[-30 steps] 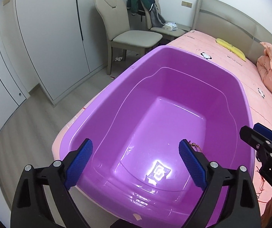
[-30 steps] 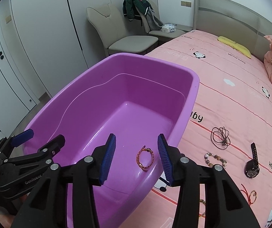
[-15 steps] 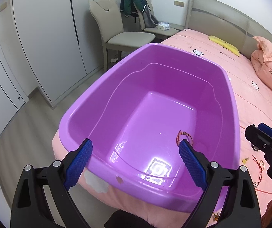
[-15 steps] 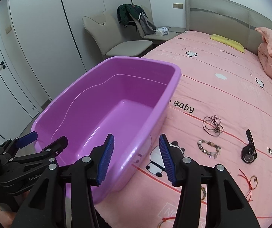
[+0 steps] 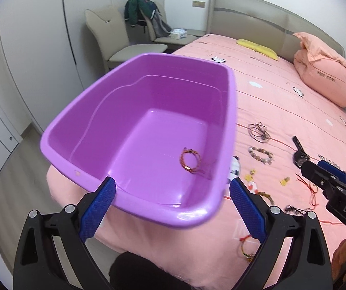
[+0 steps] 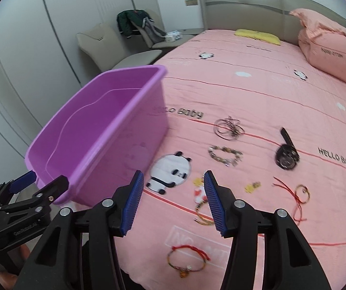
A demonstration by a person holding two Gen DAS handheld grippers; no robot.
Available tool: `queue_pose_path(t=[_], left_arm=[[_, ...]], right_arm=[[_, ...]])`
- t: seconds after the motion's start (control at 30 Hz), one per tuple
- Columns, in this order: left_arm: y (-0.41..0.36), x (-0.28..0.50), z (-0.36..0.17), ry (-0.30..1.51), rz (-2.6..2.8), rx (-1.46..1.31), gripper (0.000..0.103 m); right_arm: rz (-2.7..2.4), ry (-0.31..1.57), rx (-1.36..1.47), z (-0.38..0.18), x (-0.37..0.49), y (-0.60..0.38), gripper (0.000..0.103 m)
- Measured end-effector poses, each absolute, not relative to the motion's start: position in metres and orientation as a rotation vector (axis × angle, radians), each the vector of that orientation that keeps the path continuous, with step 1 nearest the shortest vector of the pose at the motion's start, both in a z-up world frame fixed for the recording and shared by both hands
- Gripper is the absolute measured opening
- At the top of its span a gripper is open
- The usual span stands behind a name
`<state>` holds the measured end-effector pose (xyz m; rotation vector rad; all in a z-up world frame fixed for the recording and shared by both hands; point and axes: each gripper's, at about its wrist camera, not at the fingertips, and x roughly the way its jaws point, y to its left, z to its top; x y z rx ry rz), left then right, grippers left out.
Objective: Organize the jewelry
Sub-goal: 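Move both open tools back over the jewelry on the bed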
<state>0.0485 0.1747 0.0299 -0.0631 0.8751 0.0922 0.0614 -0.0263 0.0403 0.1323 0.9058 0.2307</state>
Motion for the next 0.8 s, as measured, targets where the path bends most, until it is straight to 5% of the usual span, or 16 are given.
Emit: queue_pose_path(t=[0.8], left_arm=[[0.034,0.017,-0.024,0.947,-0.138,0.059,0.094]], right_arm=[[-0.045,0.969,0.254,-0.028,-0.020,-0.177,0.050]])
